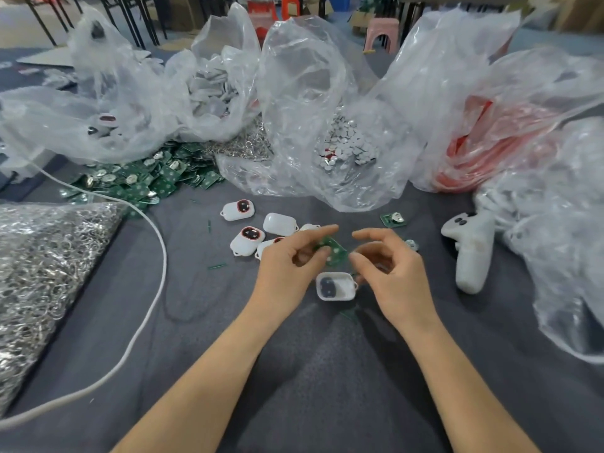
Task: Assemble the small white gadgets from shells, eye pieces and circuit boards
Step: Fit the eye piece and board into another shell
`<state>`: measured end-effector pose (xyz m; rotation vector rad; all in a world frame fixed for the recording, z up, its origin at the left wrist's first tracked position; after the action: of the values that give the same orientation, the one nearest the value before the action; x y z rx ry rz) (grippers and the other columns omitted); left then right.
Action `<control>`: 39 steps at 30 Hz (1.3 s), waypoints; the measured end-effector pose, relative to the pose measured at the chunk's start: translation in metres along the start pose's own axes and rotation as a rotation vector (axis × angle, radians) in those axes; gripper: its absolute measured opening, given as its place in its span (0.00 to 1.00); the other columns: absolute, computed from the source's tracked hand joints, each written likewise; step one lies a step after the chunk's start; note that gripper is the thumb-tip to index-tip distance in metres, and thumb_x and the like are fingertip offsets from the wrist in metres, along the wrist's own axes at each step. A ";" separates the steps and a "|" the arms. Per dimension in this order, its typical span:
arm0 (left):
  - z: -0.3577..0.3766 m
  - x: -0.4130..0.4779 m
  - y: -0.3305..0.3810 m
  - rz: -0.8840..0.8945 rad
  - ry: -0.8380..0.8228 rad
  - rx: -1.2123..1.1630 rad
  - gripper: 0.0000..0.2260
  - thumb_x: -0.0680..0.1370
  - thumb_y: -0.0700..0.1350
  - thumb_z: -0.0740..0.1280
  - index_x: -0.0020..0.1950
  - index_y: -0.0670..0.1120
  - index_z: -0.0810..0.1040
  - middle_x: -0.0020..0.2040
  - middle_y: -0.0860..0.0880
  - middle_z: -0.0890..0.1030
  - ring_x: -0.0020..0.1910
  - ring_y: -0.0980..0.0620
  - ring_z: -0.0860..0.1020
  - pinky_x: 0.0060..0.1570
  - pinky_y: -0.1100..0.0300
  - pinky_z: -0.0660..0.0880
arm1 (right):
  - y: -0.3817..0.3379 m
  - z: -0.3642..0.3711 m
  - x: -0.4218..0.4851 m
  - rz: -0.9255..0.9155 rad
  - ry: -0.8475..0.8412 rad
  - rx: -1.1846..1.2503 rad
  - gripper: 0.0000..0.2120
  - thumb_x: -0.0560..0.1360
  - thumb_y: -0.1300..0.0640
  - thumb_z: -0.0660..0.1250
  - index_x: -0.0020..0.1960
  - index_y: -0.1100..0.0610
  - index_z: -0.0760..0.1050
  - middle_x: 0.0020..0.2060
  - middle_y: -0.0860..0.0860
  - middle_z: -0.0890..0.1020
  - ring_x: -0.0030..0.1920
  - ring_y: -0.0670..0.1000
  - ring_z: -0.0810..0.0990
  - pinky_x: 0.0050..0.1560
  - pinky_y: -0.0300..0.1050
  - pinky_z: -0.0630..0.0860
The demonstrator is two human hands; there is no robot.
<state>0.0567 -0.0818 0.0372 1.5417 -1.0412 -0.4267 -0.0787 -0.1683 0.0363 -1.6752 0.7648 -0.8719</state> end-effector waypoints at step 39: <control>0.010 -0.002 -0.006 0.155 -0.364 0.337 0.09 0.71 0.46 0.75 0.50 0.47 0.82 0.53 0.54 0.79 0.55 0.56 0.74 0.59 0.60 0.69 | -0.013 0.003 0.090 0.424 -0.500 -0.860 0.16 0.68 0.63 0.77 0.51 0.58 0.74 0.35 0.51 0.80 0.27 0.44 0.80 0.31 0.33 0.77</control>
<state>0.0507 -0.0867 0.0283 1.6991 -1.5688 -0.4501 -0.0277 -0.2382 0.0637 -2.2074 1.1599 0.2396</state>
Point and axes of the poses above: each hand's wrist, its own x-axis towards the middle knuckle, its own z-axis out of the palm, y = z × x, the point moved 5 cm from there along x, towards the middle knuckle
